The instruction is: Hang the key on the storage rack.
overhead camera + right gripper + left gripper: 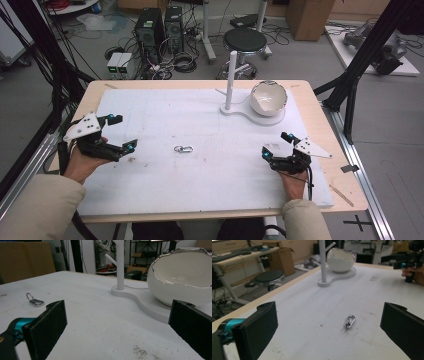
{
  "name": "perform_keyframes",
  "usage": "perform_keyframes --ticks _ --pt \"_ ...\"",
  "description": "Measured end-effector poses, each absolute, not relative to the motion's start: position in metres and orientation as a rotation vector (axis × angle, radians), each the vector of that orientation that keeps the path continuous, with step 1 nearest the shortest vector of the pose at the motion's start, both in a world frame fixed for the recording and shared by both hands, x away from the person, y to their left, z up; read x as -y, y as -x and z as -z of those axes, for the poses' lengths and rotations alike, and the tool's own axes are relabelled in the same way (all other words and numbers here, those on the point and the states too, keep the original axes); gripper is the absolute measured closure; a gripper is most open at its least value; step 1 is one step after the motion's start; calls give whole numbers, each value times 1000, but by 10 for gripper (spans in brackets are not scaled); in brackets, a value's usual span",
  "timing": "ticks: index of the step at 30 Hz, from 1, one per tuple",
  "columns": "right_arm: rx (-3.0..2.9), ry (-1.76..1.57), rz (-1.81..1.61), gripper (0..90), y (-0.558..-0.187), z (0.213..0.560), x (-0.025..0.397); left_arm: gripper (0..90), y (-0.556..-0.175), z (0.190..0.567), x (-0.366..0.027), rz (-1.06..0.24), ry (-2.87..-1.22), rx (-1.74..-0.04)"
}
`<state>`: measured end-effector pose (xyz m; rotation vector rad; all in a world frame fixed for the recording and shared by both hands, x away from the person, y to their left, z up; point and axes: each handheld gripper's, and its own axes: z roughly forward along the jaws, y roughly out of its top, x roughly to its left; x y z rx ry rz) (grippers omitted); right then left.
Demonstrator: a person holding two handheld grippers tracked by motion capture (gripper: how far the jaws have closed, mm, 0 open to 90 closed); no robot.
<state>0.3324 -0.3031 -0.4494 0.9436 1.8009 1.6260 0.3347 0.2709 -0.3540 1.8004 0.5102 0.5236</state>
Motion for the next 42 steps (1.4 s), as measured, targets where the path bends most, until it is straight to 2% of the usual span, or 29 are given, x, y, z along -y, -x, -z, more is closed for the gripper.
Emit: perform_keyframes --ticks 12,15,27,34,42 --pt "-1806 -943 -1628 9 -332 449 304 18 -372 336 -213 -380 -2083 -370" --pt "-1801 -943 -1628 9 -332 449 303 18 -383 343 -195 -324 -2166 -361" --pt "-1801 -945 -1625 9 -332 449 304 18 -404 381 -160 -230 -2344 -345" --pt "-1800 -945 -1629 9 -332 449 303 34 -412 401 -149 -181 -2446 -336" --pt "-1804 -945 -1626 9 -332 449 304 39 -414 410 -145 -155 -2485 -335"
